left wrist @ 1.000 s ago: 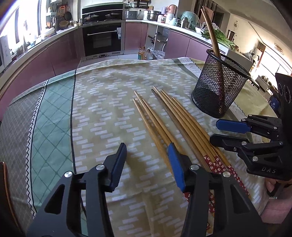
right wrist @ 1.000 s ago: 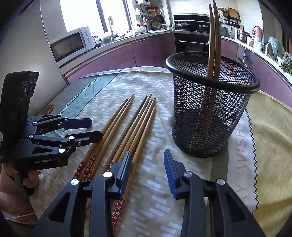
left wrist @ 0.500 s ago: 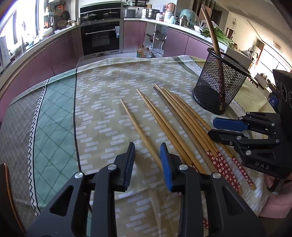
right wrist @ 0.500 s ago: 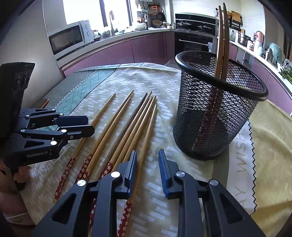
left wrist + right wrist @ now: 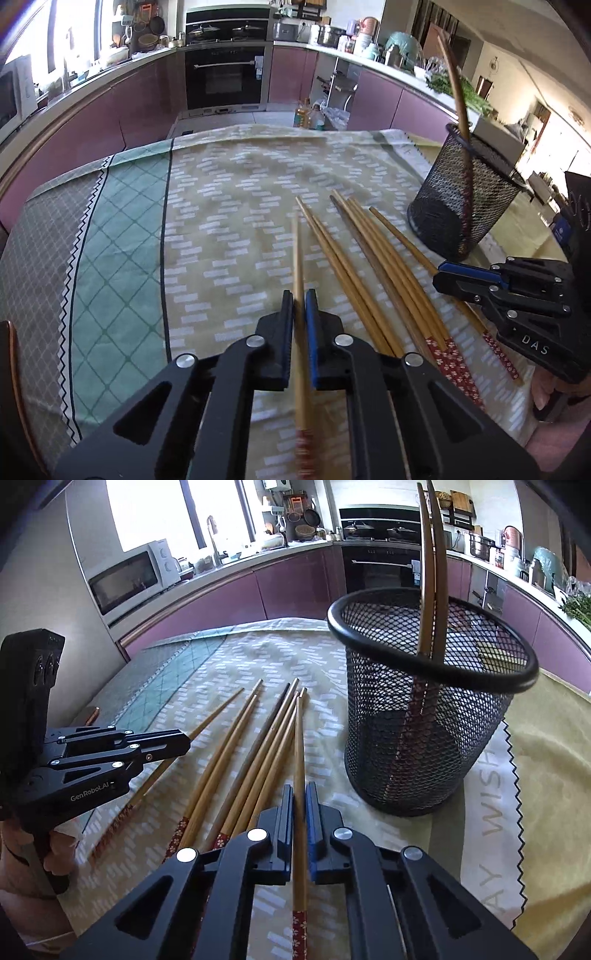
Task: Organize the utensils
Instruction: 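Close the left gripper on another chopstick from the row, then raise the chopstick upright with the left gripper and insert it into the mesh cup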
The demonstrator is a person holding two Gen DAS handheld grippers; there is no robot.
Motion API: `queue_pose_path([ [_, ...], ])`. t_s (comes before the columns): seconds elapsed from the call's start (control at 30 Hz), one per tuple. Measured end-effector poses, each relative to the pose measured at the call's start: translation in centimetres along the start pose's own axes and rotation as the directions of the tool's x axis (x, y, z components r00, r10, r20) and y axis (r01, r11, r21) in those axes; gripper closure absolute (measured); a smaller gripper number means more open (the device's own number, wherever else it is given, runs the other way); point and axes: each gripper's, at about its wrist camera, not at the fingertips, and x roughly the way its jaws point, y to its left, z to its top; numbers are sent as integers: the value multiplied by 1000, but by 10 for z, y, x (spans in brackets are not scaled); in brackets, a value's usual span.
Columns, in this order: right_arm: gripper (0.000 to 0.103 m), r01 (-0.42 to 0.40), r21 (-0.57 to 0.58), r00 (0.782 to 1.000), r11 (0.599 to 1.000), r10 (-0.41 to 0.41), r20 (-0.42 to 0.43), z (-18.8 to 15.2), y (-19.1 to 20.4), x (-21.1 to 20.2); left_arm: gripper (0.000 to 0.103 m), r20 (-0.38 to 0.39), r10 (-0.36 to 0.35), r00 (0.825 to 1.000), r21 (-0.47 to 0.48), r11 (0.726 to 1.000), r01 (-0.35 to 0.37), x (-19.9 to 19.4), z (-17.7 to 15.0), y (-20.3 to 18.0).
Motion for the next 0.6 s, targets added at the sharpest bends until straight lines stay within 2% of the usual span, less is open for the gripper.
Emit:
queue_pose_path([
  [0.13, 97, -25, -50, 1000, 998, 25, 10, 0, 6, -8, 96, 1, -75, 997, 37, 997, 75, -11, -7, -10],
  [0.3, 97, -31, -90, 999, 995, 28, -34, -2, 10, -3, 95, -41, -79, 996, 105, 991, 83, -4, -15, -24],
  [0.6, 97, -11, -124, 998, 992, 3, -66, -2, 14, 4, 93, -83, -86, 993, 123, 988, 96, 5, -12, -21],
])
